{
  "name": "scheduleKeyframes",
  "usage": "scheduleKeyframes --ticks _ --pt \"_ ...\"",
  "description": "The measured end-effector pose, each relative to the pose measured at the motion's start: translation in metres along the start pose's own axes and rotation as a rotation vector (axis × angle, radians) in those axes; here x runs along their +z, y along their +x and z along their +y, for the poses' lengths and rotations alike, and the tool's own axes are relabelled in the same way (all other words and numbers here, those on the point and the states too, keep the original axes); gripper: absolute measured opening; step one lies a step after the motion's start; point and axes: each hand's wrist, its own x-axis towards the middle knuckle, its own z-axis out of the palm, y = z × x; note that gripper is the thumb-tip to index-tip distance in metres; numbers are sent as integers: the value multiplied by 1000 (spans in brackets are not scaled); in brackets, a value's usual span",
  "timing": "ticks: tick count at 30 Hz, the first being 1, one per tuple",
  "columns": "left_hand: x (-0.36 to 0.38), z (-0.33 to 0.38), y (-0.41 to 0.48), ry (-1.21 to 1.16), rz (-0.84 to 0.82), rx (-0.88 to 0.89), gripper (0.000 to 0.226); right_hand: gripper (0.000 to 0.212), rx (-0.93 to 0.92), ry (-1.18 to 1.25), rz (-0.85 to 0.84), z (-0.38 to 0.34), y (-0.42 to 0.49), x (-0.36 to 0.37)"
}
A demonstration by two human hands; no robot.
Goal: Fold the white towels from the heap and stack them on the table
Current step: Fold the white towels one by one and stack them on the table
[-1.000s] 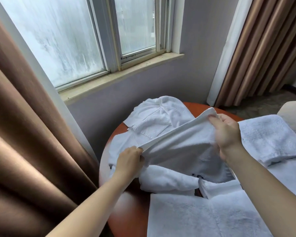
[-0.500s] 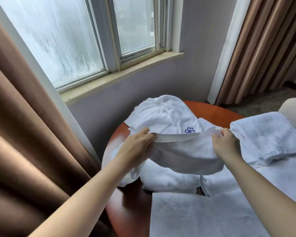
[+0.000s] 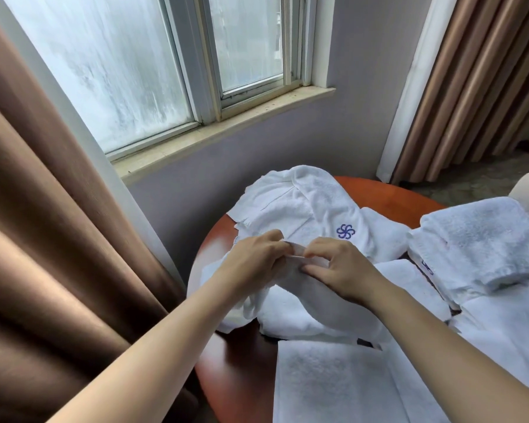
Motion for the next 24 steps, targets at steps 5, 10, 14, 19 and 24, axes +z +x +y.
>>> scheduleKeyframes --ticks 5,10,14,19,24 --pt "-3 4 -1 139 -93 -156 27 10 36 -12 154 -9 8 -13" --pt "3 -1 -12 400 -265 -313 16 13 18 -52 276 -12 11 -19" --pt "13 -9 -19 406 -256 -396 16 11 35 -86 305 -9 7 -20" --pt "19 -19 -21 480 -256 -371 24 11 68 -118 320 -4 3 -20" --pt "30 -21 -26 596 -265 -298 30 12 90 -130 380 -5 4 -23"
